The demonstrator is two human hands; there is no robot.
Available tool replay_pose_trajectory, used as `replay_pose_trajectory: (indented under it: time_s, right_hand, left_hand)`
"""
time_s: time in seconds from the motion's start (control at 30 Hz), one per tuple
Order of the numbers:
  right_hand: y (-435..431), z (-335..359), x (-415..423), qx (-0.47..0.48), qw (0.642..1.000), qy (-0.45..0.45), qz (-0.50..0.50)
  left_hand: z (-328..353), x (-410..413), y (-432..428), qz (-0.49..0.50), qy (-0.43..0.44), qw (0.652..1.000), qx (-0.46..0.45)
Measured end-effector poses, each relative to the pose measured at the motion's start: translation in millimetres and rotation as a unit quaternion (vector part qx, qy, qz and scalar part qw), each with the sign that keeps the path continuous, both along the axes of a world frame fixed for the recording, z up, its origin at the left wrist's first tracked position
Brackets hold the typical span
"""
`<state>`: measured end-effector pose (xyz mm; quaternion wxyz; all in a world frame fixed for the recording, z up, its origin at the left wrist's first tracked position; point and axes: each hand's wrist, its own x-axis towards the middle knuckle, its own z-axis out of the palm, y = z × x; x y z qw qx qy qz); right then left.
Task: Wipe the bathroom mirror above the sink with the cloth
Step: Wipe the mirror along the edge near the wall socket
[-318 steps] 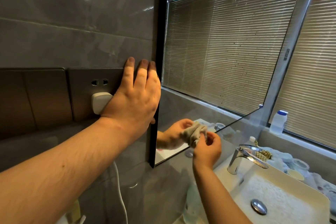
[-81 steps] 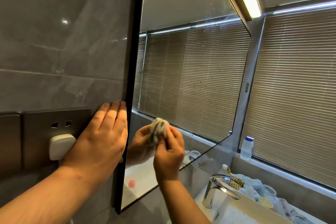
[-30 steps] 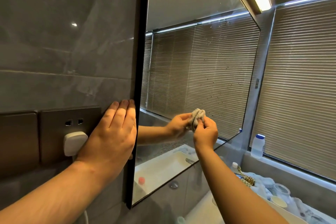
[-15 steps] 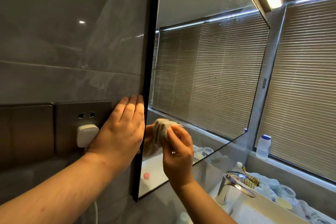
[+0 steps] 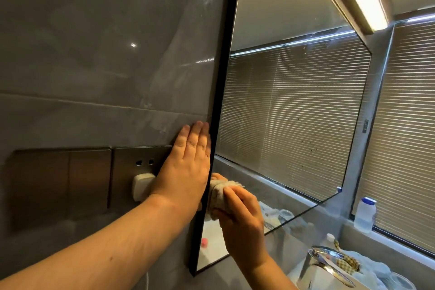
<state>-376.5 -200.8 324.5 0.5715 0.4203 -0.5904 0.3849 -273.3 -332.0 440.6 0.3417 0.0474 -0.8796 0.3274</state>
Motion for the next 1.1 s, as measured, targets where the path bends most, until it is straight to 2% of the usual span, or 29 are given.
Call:
replay_pose_trajectory:
  time_s: [0.2, 0.47, 0.6, 0.83, 1.1]
  right_hand:
    - [-12, 47, -16, -0.03, 0.999, 0.026, 0.011]
    - [-10, 131, -29, -0.024, 0.998, 0.053, -0.012]
    - [-4, 111, -27, -0.001, 0.999, 0.034, -0.034]
    - [13, 11, -18, 0.076, 0.997, 0.009, -0.01]
    - [5, 34, -21, 0.053, 0.997, 0.014, -0.045]
  left_hand:
    - [-2, -4, -3, -0.015, 0.0, 1.0, -0.005]
    - [-4, -6, -7, -0.011, -0.001, 1.0, -0.018]
    - [-4, -6, -4, -0.008, 0.0, 1.0, -0.015]
    - [-2, -5, -3, 0.002, 0.003, 1.0, -0.013]
    - [-5, -8, -6, -0.005, -0.01, 1.0, -0.002]
